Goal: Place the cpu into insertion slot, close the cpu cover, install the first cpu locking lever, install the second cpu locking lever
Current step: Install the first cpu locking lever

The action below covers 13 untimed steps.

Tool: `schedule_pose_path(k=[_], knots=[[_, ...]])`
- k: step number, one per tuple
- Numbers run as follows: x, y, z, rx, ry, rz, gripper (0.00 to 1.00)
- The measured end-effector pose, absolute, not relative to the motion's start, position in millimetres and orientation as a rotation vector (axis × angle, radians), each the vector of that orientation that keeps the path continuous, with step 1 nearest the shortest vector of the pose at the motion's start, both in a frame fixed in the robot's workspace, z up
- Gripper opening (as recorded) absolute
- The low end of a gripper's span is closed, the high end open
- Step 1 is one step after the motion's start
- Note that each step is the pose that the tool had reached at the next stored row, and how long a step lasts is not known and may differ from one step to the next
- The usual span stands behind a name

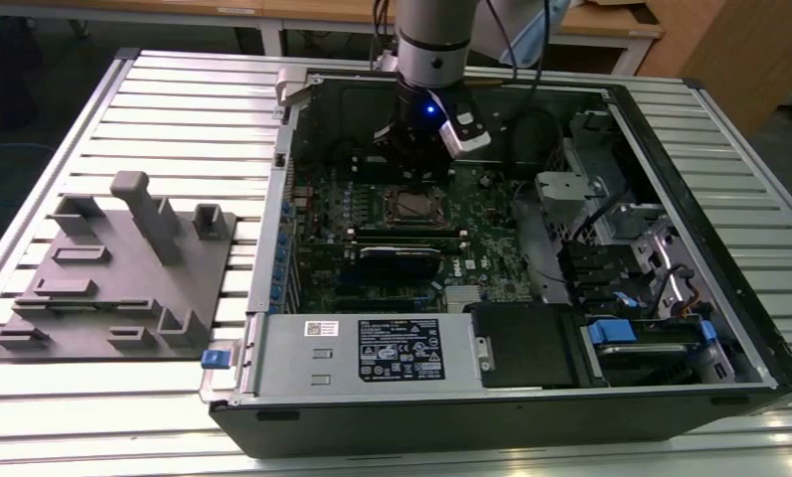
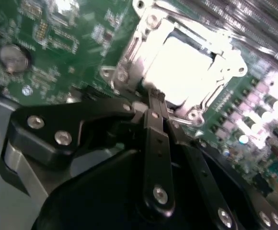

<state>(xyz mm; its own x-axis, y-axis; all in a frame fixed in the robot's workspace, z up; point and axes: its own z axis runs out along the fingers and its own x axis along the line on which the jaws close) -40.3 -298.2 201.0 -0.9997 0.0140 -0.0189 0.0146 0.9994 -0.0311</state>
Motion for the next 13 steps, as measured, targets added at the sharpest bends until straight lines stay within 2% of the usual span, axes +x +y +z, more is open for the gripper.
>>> schedule_pose_path(k=[13], knots=[[-62, -303, 206, 0.023, 3.122, -0.032, 0.11]])
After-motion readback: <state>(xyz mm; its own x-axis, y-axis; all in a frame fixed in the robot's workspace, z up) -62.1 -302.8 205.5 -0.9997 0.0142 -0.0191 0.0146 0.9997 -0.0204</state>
